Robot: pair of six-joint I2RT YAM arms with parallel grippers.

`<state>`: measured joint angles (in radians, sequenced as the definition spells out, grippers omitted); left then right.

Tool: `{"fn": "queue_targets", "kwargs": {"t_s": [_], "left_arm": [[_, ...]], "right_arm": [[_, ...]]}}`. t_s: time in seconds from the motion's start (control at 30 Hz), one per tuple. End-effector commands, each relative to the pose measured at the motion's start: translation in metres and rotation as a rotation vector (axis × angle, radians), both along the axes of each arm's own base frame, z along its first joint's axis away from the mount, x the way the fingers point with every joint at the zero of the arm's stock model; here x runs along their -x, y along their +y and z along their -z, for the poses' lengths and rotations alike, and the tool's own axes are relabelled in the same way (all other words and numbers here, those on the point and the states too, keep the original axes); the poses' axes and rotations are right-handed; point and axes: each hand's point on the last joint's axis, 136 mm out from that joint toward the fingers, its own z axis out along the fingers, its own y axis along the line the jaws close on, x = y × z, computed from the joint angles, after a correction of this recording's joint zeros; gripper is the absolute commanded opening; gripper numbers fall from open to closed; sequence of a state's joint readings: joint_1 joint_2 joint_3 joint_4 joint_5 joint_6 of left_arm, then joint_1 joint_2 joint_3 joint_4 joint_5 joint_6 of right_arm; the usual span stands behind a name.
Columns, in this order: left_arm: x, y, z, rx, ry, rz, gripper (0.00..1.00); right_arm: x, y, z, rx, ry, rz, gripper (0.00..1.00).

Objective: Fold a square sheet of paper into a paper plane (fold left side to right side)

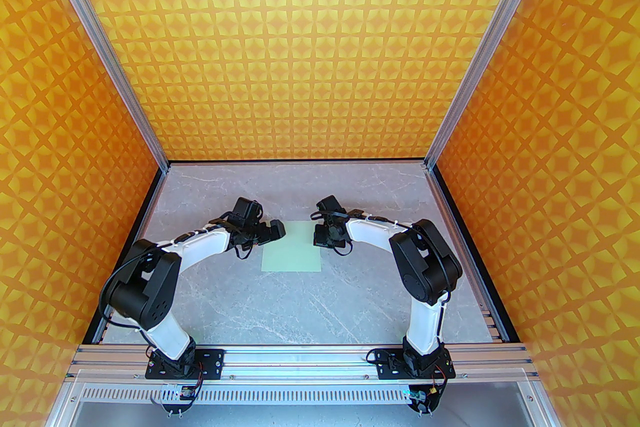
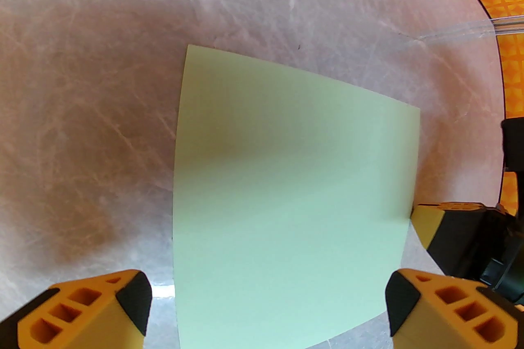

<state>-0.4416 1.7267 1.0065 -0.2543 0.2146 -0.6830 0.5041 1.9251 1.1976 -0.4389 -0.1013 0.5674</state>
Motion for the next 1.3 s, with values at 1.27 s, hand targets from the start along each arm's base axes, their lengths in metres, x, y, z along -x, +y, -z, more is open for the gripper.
{"fn": "queue_targets", "kwargs": {"t_s": [1.27], "left_arm": [[-0.050,-0.080,-0.023,0.391,-0.139,0.054,1.00]], "right_arm": [[0.015,0.000,0.034,0.004,0.080,-0.036,0.00]]}}
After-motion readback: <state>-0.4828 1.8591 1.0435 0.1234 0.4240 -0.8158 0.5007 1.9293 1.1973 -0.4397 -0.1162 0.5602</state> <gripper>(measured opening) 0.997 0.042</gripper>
